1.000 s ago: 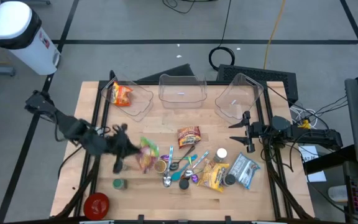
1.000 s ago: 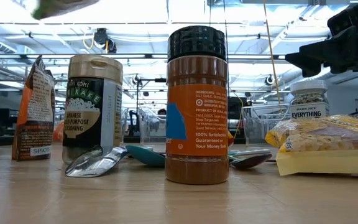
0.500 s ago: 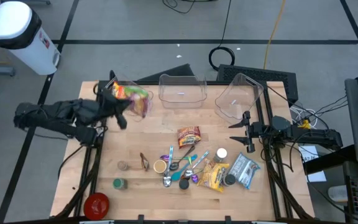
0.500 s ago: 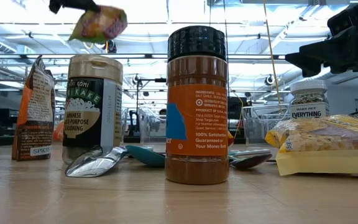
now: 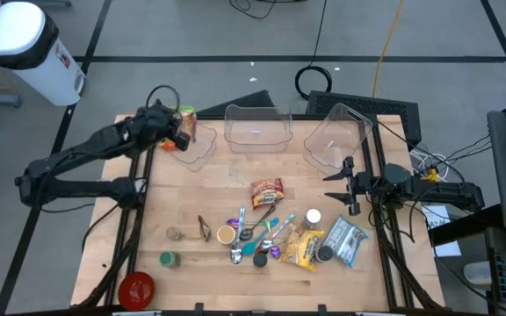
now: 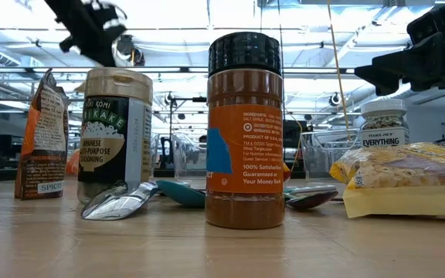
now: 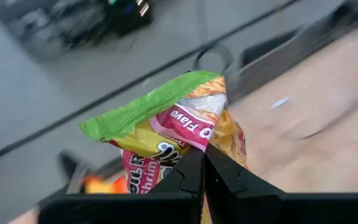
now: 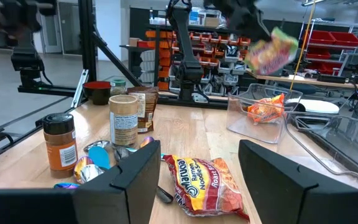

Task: Pick & Place Food Item
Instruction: Put the green noodle pack into the left transparent bin, then put the blue noodle pack into the left transparent bin

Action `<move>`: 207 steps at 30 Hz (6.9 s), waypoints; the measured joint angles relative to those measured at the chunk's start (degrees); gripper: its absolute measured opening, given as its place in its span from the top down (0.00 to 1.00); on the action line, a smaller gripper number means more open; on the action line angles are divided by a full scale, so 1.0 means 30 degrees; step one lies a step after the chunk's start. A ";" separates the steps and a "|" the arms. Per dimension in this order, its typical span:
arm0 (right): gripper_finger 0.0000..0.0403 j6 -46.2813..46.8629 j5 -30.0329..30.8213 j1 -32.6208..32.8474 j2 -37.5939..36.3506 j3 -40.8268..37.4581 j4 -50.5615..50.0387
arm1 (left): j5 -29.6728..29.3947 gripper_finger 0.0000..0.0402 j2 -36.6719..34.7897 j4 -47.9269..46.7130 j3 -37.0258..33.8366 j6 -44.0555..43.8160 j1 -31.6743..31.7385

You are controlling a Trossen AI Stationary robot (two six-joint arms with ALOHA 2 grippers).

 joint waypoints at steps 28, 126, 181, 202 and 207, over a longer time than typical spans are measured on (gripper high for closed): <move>0.48 -0.0004 0.0000 -0.0001 0.0001 0.0004 0.0003 | 0.1514 0.99 1.0581 -0.1432 0.0000 0.3917 0.4700; 0.48 0.0000 0.0000 0.0001 0.0005 0.0006 0.0003 | 0.7962 0.22 -0.2387 1.8825 -0.8859 0.1332 -0.8800; 0.47 1.2961 0.0723 0.0039 -0.0003 0.0000 0.3132 | 0.7870 0.22 -0.0740 2.0817 -0.8859 0.0275 -0.9240; 0.44 0.6158 -0.0917 0.6361 0.7539 0.0013 1.4498 | 0.7841 0.22 -0.0740 2.0784 -0.8859 0.0726 -0.9383; 0.37 0.3798 0.3433 1.1132 1.0544 0.2590 1.1793 | 0.7841 0.22 -0.0740 2.0573 -0.8859 0.0743 -0.9383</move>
